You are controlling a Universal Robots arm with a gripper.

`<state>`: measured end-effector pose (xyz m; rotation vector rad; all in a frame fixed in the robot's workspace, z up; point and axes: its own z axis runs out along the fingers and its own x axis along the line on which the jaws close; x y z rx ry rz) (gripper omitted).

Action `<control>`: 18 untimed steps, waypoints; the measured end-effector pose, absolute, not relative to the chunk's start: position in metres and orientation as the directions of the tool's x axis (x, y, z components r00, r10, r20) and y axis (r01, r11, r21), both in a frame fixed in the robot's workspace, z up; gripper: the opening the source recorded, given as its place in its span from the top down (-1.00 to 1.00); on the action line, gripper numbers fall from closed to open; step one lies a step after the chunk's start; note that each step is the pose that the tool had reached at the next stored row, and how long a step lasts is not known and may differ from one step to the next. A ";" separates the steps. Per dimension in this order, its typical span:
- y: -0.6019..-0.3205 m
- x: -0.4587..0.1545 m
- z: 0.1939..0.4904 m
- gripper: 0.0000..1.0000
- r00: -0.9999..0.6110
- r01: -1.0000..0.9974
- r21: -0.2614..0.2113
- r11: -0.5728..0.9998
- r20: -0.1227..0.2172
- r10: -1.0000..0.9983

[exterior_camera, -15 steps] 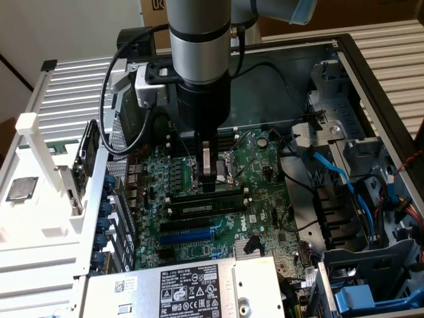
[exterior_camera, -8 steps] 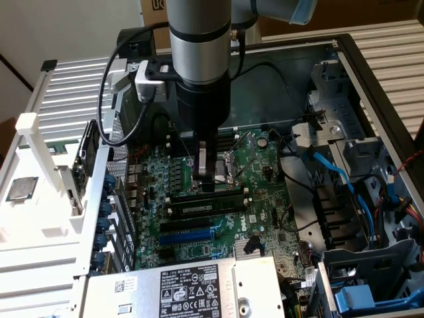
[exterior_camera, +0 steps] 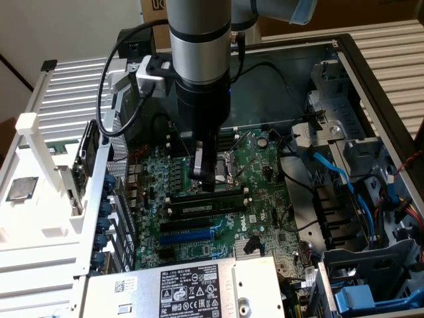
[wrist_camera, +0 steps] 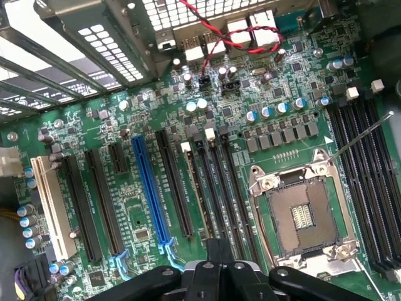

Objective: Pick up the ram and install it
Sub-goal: 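Press down the ram until it locks into place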

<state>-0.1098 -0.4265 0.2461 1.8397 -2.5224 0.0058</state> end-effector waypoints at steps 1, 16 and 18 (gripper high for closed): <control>-0.427 -0.110 0.246 0.80 -0.316 -0.949 0.007 0.317 0.018 -0.948; -0.427 -0.110 0.246 0.80 -0.474 -0.880 -0.004 0.474 0.013 -0.880; -0.427 -0.110 0.246 0.80 -0.495 -0.869 -0.005 0.495 0.012 -0.869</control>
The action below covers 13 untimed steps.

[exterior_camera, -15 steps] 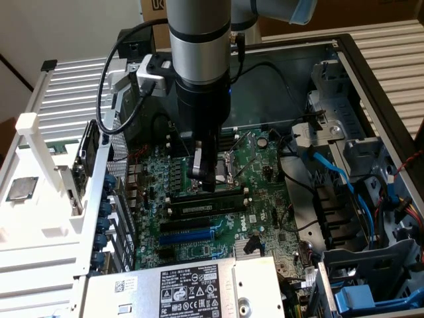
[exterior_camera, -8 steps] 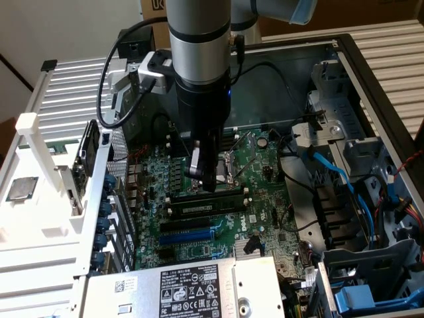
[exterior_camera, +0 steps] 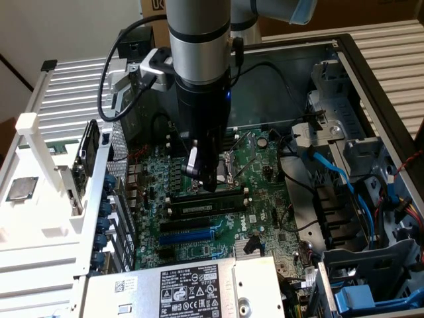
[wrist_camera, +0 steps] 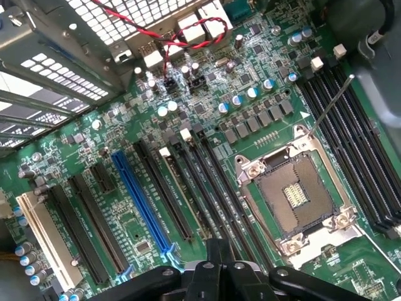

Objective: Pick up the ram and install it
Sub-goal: 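Press down the ram until it locks into place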

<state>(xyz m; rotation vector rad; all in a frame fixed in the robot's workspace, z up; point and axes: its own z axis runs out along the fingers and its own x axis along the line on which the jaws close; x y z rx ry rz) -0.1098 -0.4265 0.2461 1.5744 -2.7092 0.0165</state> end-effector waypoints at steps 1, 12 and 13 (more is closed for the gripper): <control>-0.427 -0.110 0.246 0.80 -0.505 -0.863 -0.005 0.505 0.012 -0.863; -0.427 -0.110 0.246 0.80 -0.616 -0.788 -0.009 0.616 0.010 -0.788; -0.427 -0.110 0.246 0.80 -0.625 -0.780 -0.009 0.625 0.010 -0.780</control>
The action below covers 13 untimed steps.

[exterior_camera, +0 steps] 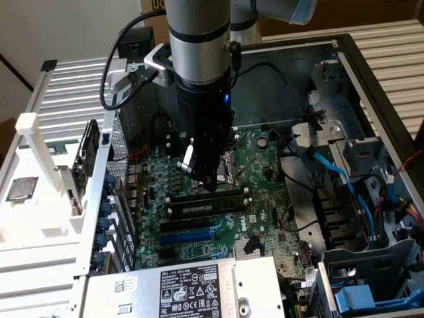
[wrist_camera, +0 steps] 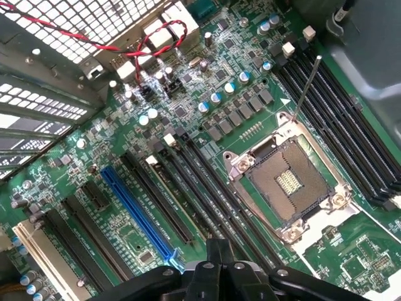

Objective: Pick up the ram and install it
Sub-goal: 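Press down the ram until it locks into place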

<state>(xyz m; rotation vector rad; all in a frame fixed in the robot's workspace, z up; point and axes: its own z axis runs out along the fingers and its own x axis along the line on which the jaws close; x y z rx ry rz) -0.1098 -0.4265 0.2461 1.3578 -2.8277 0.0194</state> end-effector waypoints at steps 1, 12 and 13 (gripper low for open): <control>-0.427 -0.110 0.246 0.80 -0.635 -0.773 -0.009 0.635 0.010 -0.773; -0.427 -0.110 0.246 0.80 -0.730 -0.683 -0.020 0.730 0.005 -0.683; -0.427 -0.110 0.246 0.80 -0.742 -0.670 -0.025 0.742 0.005 -0.670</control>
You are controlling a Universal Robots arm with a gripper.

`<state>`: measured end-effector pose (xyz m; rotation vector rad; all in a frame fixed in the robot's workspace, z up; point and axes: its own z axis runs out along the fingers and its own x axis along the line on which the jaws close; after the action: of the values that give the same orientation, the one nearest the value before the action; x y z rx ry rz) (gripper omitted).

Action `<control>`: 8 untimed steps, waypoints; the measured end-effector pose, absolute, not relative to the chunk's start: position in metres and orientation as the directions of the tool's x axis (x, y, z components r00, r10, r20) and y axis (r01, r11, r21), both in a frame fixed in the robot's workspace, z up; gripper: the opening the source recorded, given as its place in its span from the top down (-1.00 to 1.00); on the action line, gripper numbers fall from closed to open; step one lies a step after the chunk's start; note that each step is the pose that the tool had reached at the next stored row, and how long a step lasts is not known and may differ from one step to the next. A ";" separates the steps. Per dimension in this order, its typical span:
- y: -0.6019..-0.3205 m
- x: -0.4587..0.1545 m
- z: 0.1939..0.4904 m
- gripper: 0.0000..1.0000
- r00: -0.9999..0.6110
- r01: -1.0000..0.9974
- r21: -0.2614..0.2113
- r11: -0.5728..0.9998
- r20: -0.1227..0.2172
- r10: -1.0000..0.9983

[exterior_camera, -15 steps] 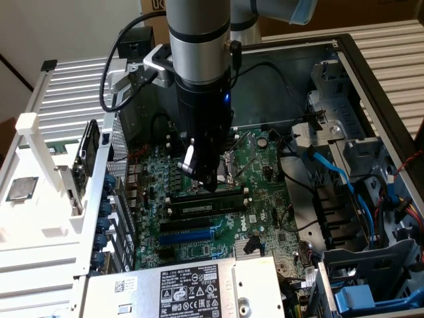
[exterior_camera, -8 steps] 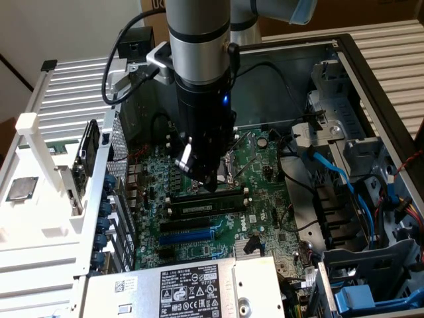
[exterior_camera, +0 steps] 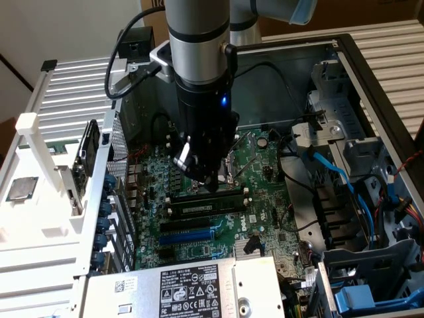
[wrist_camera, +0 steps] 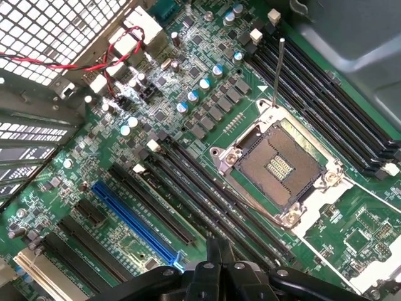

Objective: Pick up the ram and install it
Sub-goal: 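Press down the ram until it locks into place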

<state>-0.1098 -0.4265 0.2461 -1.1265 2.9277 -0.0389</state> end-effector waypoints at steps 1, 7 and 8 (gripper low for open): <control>-0.427 -0.110 0.246 0.80 -0.749 -0.662 -0.029 0.749 0.006 -0.662; -0.427 -0.110 0.246 0.80 -0.785 -0.619 -0.048 0.784 0.016 -0.619; -0.427 -0.110 0.246 0.80 -0.792 -0.611 -0.049 0.790 0.017 -0.611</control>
<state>-0.1098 -0.4266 0.2461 -1.0137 2.9726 -0.0807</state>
